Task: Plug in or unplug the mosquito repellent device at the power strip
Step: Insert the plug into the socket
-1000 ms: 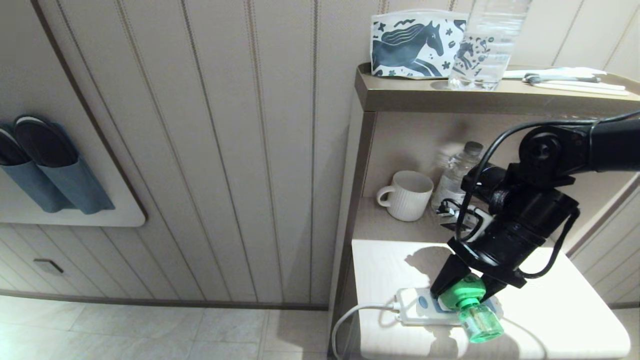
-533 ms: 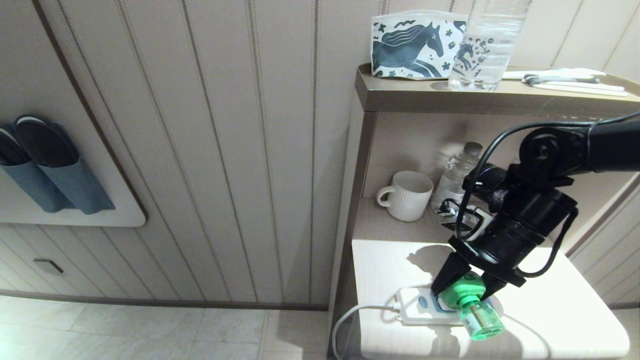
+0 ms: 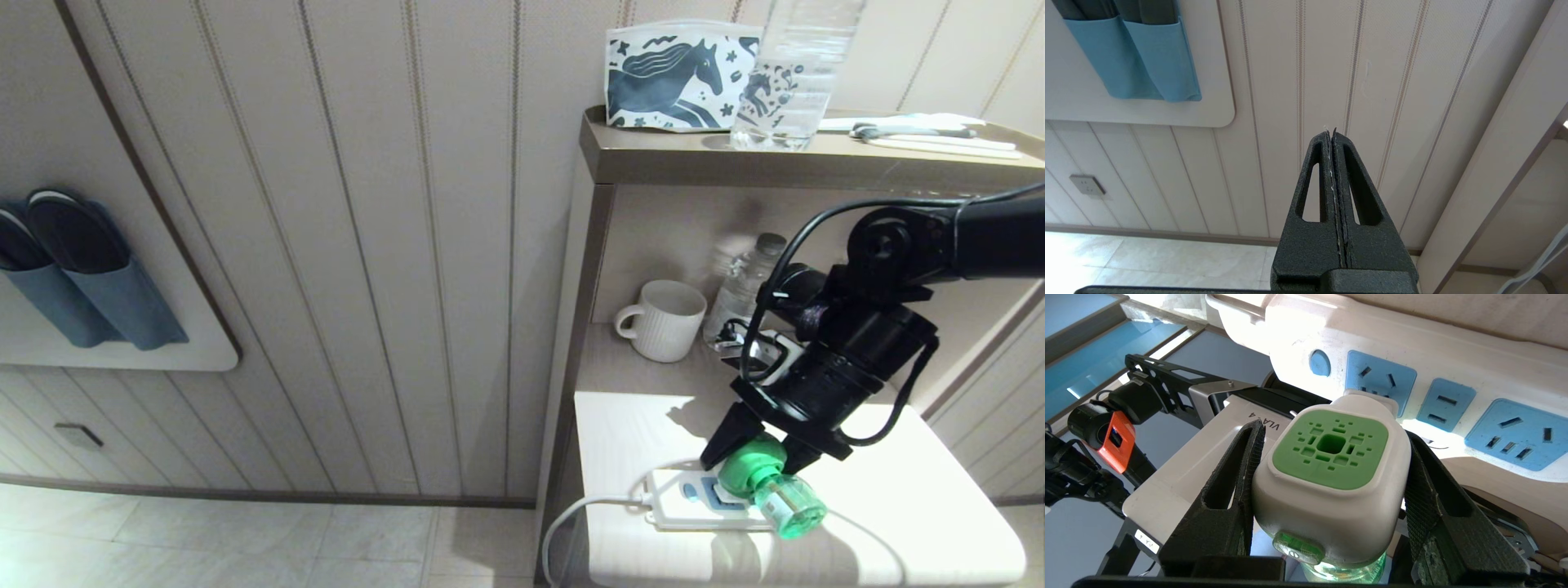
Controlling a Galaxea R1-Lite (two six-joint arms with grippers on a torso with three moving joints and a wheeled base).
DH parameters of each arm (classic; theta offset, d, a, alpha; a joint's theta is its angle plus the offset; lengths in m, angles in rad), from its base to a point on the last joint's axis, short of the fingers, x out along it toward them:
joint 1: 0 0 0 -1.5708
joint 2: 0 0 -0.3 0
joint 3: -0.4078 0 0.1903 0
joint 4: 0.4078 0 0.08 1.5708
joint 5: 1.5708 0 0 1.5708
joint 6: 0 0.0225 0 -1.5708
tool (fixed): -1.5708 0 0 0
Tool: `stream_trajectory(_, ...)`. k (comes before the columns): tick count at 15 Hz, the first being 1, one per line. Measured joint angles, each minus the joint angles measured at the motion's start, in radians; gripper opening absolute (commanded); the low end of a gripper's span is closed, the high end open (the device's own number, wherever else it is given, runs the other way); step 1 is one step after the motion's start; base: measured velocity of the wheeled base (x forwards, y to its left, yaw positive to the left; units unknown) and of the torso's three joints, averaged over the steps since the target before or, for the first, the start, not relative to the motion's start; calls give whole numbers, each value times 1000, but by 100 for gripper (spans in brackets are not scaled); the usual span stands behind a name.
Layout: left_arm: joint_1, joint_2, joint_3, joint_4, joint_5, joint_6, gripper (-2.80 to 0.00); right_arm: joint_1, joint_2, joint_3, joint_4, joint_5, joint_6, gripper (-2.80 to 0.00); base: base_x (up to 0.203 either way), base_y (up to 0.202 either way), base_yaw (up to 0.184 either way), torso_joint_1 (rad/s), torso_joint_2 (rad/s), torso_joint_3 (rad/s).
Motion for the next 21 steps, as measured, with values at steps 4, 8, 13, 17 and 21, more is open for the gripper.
stream_trajectory(4,0,0,0,0,0,0,-280,24,-12,-9,0,-13,1,-280,0,0,0,0,0,0)
stream_trajectory(8,0,0,0,0,0,0,-280,50,-48,-3,-4,-66,1,-280,0,0,0,0,0,0)
stream_trajectory(13,0,0,0,0,0,0,-280,51,-78,17,-6,-102,0,-280,0,0,0,0,0,0)
stream_trajectory(17,0,0,0,0,0,0,-280,50,-86,48,-56,-116,2,-280,0,0,0,0,0,0)
stream_trajectory(21,0,0,0,0,0,0,-280,54,-93,71,-81,-123,2,-280,0,0,0,0,0,0)
